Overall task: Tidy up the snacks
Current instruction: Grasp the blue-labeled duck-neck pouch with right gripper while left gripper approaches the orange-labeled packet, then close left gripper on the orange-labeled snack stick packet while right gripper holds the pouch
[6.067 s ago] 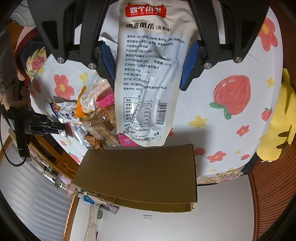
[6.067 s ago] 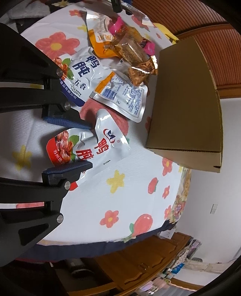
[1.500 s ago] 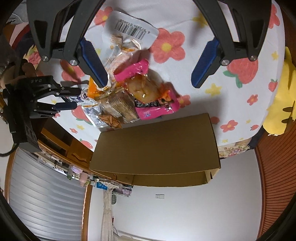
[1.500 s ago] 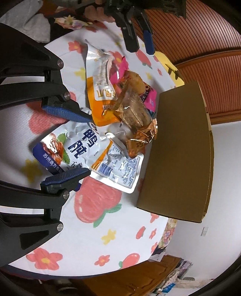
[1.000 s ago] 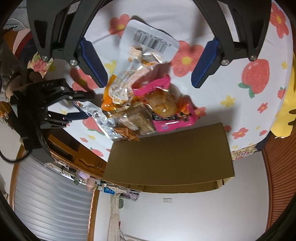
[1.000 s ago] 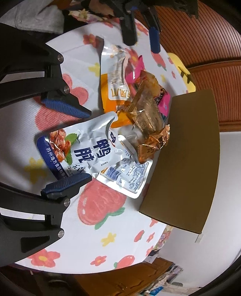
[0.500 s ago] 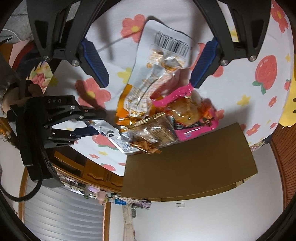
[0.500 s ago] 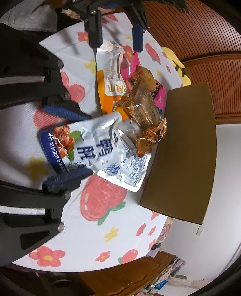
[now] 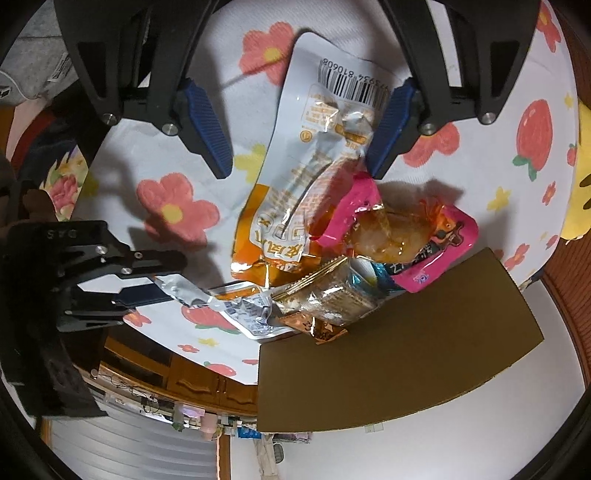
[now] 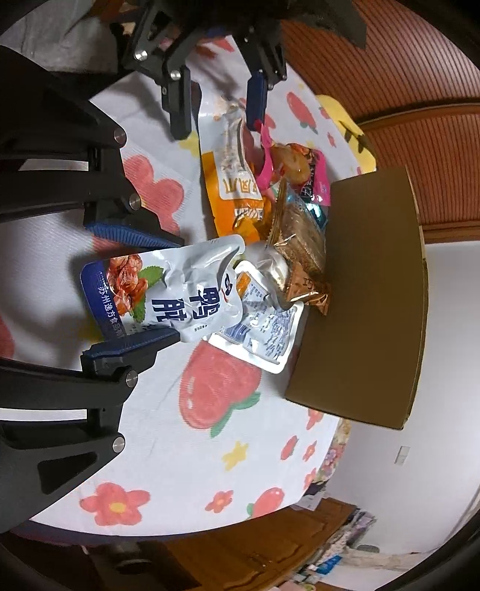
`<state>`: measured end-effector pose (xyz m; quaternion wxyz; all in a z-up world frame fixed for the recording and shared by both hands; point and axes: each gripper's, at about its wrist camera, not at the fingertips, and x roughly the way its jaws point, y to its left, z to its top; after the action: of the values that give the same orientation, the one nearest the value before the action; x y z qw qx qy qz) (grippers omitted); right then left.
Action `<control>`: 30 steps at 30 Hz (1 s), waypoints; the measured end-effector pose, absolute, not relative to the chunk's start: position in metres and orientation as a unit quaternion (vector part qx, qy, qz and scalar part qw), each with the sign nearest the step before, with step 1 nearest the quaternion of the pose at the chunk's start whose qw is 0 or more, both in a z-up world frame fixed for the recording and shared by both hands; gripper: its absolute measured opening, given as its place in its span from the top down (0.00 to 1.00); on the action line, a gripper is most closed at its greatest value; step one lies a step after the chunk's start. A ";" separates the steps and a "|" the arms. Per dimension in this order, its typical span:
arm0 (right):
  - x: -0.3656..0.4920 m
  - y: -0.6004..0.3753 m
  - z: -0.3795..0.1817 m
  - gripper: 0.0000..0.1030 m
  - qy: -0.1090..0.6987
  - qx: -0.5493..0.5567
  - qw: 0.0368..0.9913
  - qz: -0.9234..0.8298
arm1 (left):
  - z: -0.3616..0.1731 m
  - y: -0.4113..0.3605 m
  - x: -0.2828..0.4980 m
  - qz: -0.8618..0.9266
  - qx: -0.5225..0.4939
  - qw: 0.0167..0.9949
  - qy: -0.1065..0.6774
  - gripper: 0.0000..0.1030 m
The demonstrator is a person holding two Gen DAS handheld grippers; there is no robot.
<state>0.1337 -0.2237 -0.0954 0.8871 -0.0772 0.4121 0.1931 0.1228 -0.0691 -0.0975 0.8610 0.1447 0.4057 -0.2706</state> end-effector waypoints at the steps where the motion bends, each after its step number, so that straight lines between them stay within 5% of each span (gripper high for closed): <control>1: 0.133 -0.226 -0.095 0.59 0.412 -0.073 0.888 0.193 | -0.097 -0.070 0.125 -0.271 0.145 0.860 0.407 0.28; 6: 0.128 -0.234 -0.090 0.59 0.409 -0.050 0.891 0.192 | -0.095 -0.073 0.132 -0.269 0.153 0.857 0.412 0.37; 8: 0.126 -0.236 -0.089 0.59 0.407 -0.043 0.892 0.192 | -0.096 -0.076 0.134 -0.268 0.163 0.854 0.414 0.37; 10: 0.124 -0.238 -0.089 0.70 0.408 -0.041 0.892 0.190 | -0.097 -0.079 0.135 -0.265 0.177 0.851 0.417 0.36; 17: 0.123 -0.237 -0.088 0.73 0.402 -0.048 0.895 0.188 | -0.097 -0.075 0.138 -0.269 0.169 0.847 0.426 0.34; 19: 0.123 -0.237 -0.086 0.76 0.399 -0.050 0.896 0.187 | -0.097 -0.074 0.136 -0.271 0.169 0.847 0.425 0.39; 24: 0.123 -0.244 -0.082 0.78 0.395 -0.036 0.899 0.186 | -0.089 -0.060 0.130 -0.271 0.159 0.850 0.423 0.71; 30: 0.123 -0.246 -0.080 0.80 0.393 -0.033 0.900 0.187 | -0.085 -0.053 0.123 -0.281 0.151 0.845 0.429 0.77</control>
<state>0.1233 -0.2463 -0.0796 0.8998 -0.0333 0.3929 0.1865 0.1230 -0.0527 -0.0851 0.8450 0.1506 0.4295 -0.2808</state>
